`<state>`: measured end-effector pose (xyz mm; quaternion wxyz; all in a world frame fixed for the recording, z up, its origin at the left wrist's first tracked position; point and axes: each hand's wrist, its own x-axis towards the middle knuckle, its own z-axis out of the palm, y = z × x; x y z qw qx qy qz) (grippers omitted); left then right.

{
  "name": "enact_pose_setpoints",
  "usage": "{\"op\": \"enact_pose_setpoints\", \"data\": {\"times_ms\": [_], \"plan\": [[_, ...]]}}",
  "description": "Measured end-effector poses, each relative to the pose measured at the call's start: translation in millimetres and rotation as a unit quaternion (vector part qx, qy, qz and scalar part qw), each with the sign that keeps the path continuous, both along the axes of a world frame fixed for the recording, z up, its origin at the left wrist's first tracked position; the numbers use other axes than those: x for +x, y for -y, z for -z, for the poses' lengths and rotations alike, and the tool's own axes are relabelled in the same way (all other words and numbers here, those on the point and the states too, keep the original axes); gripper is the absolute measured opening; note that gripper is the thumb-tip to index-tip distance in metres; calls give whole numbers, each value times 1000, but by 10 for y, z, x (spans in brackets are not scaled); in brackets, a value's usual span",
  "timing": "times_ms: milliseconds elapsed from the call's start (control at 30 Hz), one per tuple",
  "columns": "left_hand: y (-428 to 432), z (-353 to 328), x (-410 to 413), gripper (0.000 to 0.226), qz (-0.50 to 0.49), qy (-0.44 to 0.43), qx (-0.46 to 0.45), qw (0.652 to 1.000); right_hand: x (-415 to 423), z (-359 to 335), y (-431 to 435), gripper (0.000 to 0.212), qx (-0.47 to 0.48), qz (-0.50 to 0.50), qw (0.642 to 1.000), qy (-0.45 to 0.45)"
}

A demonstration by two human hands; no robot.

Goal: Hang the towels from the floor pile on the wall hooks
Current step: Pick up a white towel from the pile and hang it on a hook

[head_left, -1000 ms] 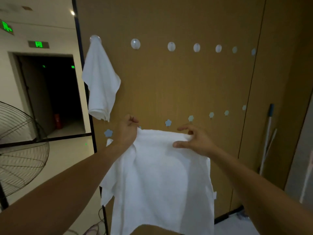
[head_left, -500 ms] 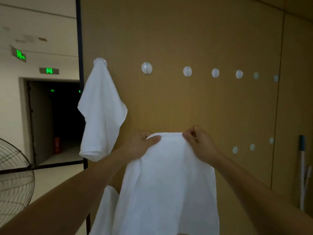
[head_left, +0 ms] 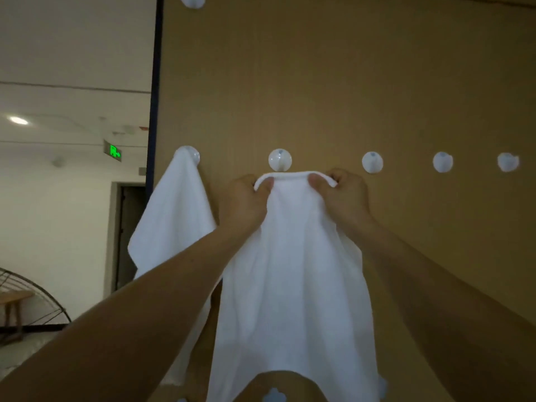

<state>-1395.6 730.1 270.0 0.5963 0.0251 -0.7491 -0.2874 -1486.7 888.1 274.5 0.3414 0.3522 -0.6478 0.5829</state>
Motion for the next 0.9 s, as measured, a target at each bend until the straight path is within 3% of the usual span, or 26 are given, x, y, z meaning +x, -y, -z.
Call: {"op": "enact_pose_setpoints", "data": {"times_ms": [267, 367, 467, 533, 600, 700, 800, 900], "plan": [[421, -882, -366, 28, -127, -41, -32, 991, -418, -949, 486, 26, 0, 93, 993, -78], [513, -900, -432, 21, -158, -23, -34, 987, -557, -1023, 571, 25, 42, 153, 984, -77], [510, -827, -461, 20, -193, -22, -42, 980, -667, -899, 591, 26, 41, 148, 986, -66], [505, -796, -445, 25, -170, 28, -17, 985, -706, -813, 573, 25, 38, 137, 988, -63], [490, -778, -413, 26, -75, 84, 71, 991, -717, -758, 530, 25, 42, 123, 990, -49], [414, -746, -376, 22, -18, 147, 178, 973, -681, -698, 501, 30, 72, 123, 989, -39], [279, -714, -367, 24, -78, 218, 121, 965, -570, -616, 516, 35, 102, 161, 980, -55], [193, -678, -307, 34, -199, 255, -22, 946, -470, -455, 543, 28, 89, 307, 931, -178]]}}
